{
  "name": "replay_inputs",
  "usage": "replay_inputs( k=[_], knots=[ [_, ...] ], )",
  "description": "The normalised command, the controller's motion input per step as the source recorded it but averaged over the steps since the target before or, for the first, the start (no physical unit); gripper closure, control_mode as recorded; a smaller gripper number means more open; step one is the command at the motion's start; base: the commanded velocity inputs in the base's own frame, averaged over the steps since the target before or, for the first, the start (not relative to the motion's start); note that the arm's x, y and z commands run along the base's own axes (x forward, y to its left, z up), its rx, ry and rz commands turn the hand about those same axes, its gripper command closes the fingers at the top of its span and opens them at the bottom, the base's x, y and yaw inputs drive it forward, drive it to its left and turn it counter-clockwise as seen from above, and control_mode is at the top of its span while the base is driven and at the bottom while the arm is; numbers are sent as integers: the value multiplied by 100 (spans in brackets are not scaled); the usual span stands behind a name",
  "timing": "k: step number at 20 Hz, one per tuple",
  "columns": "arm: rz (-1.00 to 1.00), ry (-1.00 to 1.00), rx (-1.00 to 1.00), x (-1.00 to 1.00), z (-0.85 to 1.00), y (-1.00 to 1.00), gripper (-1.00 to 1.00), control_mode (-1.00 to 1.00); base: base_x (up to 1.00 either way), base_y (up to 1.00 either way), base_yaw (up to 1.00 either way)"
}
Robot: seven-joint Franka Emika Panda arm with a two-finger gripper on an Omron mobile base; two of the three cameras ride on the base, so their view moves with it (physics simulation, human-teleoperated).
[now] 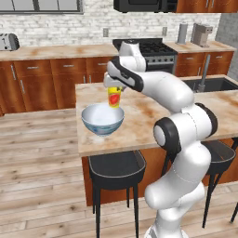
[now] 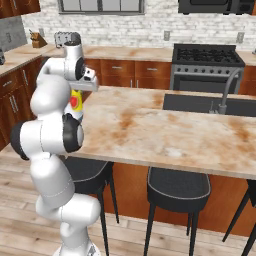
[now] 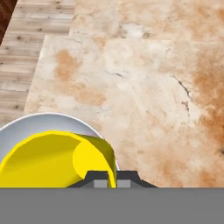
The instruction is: Place the cup inside the bowl on the dining table and move the bowl to any counter.
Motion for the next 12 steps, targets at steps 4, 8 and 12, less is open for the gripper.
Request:
replay_inputs(
  k=[4,8,12],
  knots=[
    [0,0,0,-5,0,44,100,-100,0,0,0],
    [0,0,0,-15,0,35,100,-100,0,0,0],
    [0,0,0,-26,0,28,100,-100,0,0,0]
  ],
)
